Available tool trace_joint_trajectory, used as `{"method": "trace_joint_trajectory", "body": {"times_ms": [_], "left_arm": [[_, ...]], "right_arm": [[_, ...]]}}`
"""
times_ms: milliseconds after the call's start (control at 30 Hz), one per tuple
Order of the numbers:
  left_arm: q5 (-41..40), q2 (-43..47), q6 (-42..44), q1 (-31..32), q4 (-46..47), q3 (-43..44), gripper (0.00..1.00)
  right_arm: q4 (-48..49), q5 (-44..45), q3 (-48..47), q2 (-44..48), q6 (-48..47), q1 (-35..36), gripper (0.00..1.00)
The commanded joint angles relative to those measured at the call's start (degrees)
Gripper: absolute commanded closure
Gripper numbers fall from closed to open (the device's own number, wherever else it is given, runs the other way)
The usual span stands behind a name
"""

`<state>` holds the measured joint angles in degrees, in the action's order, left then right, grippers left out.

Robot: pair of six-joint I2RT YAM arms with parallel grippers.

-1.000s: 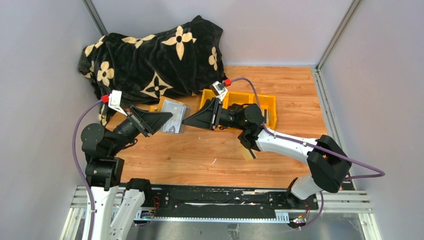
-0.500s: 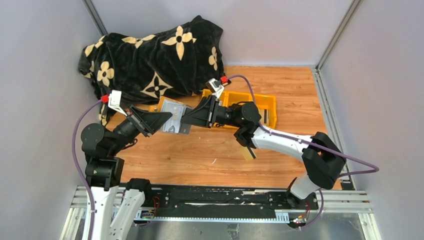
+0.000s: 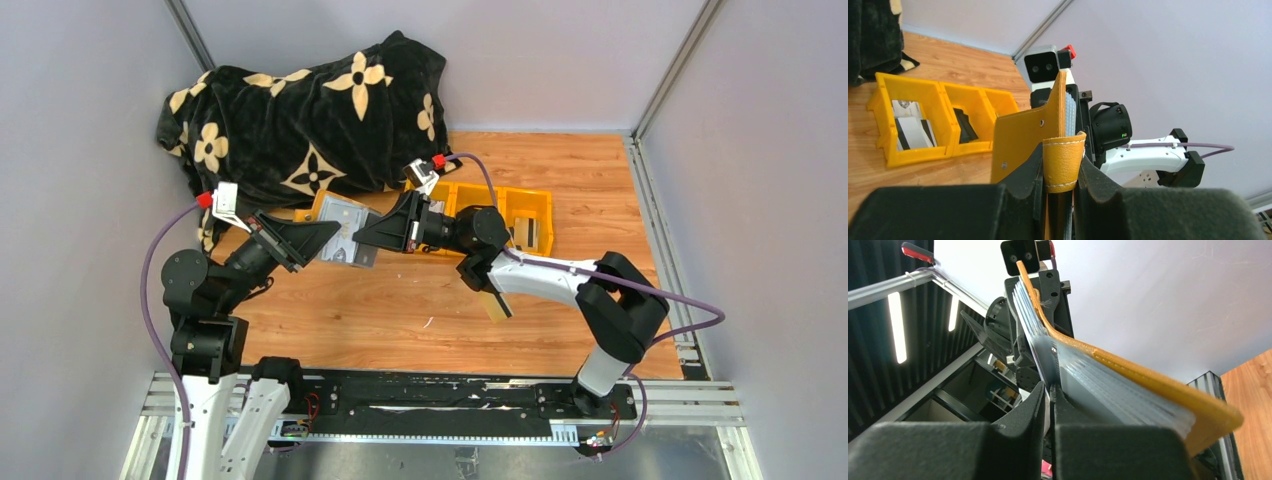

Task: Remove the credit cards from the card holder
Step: Remove the credit card from the card holder.

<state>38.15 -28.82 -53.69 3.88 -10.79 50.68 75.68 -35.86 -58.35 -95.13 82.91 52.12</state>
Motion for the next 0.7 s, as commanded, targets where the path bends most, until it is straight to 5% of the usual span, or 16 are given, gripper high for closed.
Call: {"method": "trace_joint_trajectory", "body": {"times_ms": [0,533,667], "left_arm": [[4.6,0.5,-1.3,0.7,0.2,-0.9,0.86],[6.1,0.1,-5.7,0.7,1.9,0.0,0.68],[6.2,0.1,-5.6,0.7,2.0,0.1,0.71]], "right_arm": [[4.1,2.7,-2.4,-0.1,1.0,1.2,0.99],[5.4,5.3,4.2,1.4,-1.9,1.1,1.0],[4.2,5.4,4.6,2.4,-3.1,1.1,1.0]]}}
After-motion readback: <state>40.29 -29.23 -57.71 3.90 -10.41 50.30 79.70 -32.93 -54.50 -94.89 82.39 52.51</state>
